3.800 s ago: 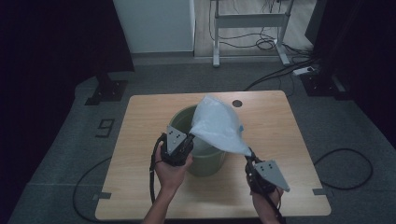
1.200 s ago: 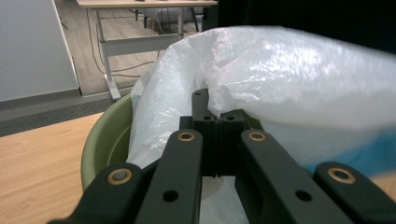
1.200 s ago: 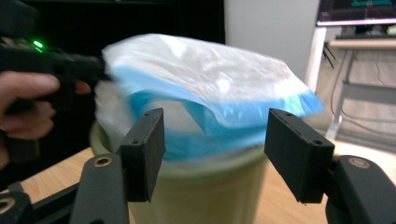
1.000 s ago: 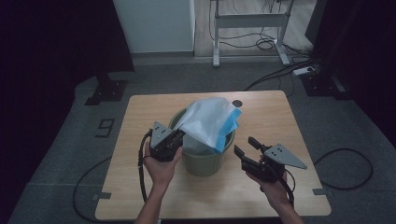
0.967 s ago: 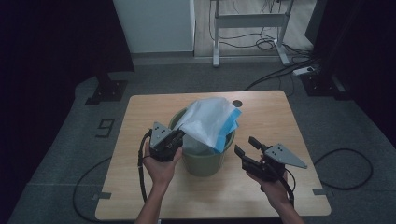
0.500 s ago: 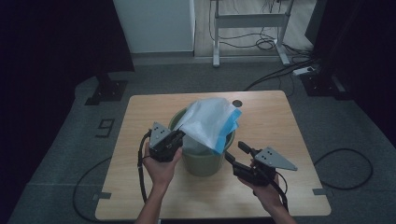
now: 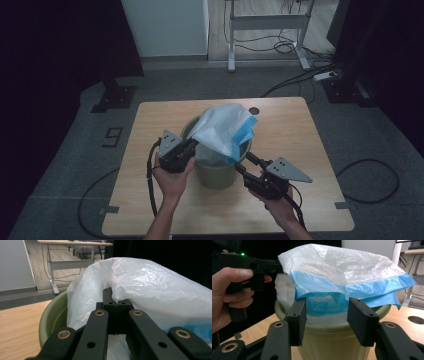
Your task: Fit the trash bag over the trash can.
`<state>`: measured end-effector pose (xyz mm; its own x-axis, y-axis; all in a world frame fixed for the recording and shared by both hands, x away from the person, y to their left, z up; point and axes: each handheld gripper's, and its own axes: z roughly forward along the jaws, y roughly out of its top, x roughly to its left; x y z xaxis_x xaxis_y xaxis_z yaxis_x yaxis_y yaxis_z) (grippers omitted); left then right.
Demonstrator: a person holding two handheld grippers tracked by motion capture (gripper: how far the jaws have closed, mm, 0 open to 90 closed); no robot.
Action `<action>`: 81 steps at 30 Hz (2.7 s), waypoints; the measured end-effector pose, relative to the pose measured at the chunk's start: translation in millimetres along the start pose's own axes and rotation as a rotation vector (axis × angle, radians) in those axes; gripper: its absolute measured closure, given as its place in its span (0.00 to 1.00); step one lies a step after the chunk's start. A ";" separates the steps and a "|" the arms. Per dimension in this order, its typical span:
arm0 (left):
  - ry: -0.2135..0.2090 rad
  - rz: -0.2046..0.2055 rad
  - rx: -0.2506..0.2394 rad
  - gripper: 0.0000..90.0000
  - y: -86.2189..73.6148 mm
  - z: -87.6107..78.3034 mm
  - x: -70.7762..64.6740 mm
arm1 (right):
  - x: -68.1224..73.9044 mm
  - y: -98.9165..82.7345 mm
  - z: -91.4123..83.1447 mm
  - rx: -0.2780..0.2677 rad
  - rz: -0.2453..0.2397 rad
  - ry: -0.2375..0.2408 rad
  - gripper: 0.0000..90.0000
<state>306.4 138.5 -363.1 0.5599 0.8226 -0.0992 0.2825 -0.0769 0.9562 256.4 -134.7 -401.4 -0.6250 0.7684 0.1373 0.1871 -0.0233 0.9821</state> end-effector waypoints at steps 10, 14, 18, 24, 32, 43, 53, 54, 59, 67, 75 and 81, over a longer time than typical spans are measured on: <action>-0.025 -0.015 0.005 0.99 -1.4 1.5 1.6 | -0.1 7.6 7.7 -0.033 -0.001 0.045 0.69; -0.035 -0.015 0.006 0.99 -1.4 1.2 1.4 | 1.4 15.2 9.9 -0.052 -0.006 0.060 0.81; -0.048 -0.007 0.009 0.95 -0.6 -0.2 0.9 | 1.2 22.9 10.5 -0.066 -0.007 0.053 0.98; -0.014 0.074 0.020 0.50 0.3 -6.9 -9.5 | 1.6 32.8 11.2 -0.049 -0.045 0.014 0.99; -0.015 0.167 -0.034 0.34 11.4 -26.3 -19.7 | -4.6 47.9 8.3 -0.047 -0.098 -0.025 0.99; -0.060 0.253 0.038 0.36 29.9 -11.6 -32.7 | -7.6 55.5 10.9 -0.027 -0.086 0.005 0.99; -0.090 0.262 0.045 0.84 35.1 -7.3 -35.2 | -4.7 67.0 10.3 -0.020 -0.100 0.012 0.99; -0.091 0.263 0.049 0.87 34.9 -7.1 -34.6 | -4.1 67.9 10.0 -0.021 -0.101 0.014 0.99; -0.109 0.242 0.037 0.99 33.0 -9.8 -30.1 | -4.3 70.1 7.8 -0.029 -0.104 0.012 0.99; -0.133 0.215 -0.011 1.00 31.9 -16.4 -23.6 | -10.2 72.0 7.1 -0.016 -0.096 0.007 0.99; -0.125 0.154 -0.045 1.00 29.1 -26.0 -7.5 | -11.2 76.9 12.0 0.005 -0.096 0.031 0.99; -0.118 0.113 -0.063 1.00 25.6 -33.2 6.9 | -7.9 77.7 17.4 0.010 -0.109 0.039 0.97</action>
<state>291.6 160.9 -330.3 0.6741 0.7384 -0.0178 0.1648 -0.1269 0.9781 289.1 -131.4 -328.5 -0.6709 0.7407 0.0348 0.1234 0.0653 0.9902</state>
